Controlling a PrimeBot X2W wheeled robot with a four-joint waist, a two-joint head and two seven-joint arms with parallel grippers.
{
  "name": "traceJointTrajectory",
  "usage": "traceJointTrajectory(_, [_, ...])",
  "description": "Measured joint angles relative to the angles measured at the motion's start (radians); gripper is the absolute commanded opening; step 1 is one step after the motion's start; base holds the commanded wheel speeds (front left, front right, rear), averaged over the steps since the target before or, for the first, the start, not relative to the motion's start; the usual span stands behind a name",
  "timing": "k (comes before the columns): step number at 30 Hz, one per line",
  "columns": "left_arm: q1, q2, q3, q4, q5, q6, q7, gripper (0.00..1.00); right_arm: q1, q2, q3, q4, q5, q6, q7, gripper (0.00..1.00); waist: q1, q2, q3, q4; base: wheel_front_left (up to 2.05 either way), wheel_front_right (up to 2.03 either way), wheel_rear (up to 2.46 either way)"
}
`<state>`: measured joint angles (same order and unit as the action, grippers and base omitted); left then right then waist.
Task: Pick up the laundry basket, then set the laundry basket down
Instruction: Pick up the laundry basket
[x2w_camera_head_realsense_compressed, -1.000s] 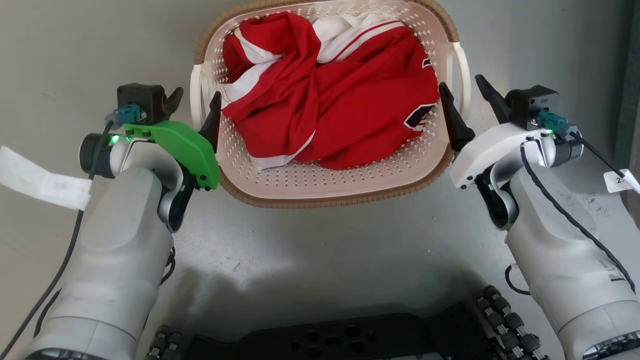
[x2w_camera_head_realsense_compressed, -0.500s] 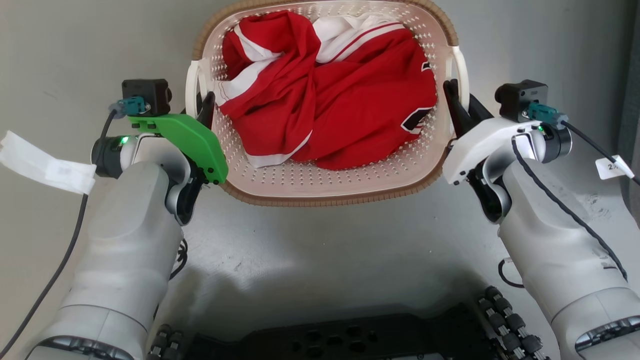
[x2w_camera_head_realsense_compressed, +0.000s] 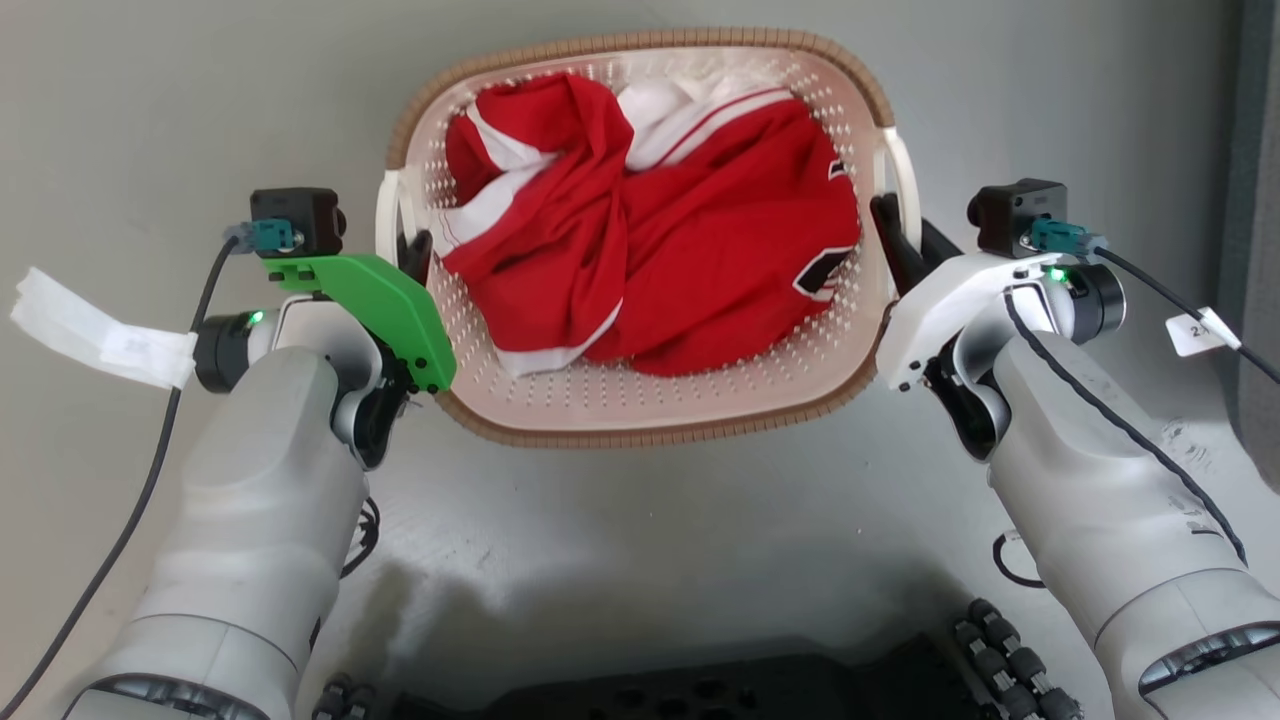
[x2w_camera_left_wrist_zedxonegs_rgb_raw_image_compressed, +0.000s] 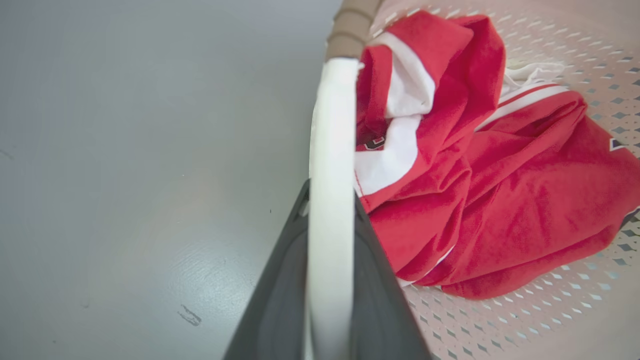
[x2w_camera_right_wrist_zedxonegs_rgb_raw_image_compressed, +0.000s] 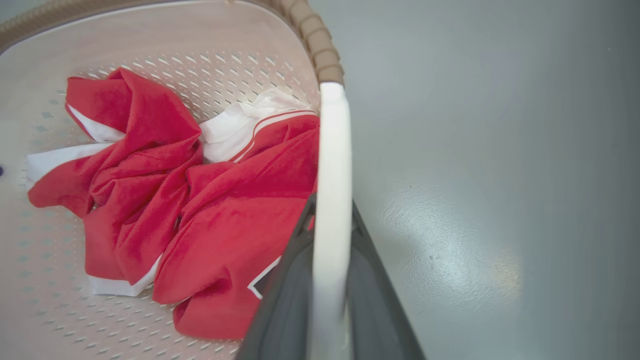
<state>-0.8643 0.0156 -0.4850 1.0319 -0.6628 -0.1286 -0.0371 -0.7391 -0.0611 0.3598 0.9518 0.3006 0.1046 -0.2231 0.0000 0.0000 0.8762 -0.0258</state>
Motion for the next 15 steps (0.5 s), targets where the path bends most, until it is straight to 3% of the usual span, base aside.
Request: traceJointTrajectory(15, [0.046, -0.009, -0.023, 0.048, -0.112, 0.000, 0.102, 0.00, -0.011, 0.019, 0.017, 0.137, 0.028, 0.019, 0.085, 0.00, 0.0000, 0.0000, -0.142, 0.000, 0.00, 0.00, 0.00])
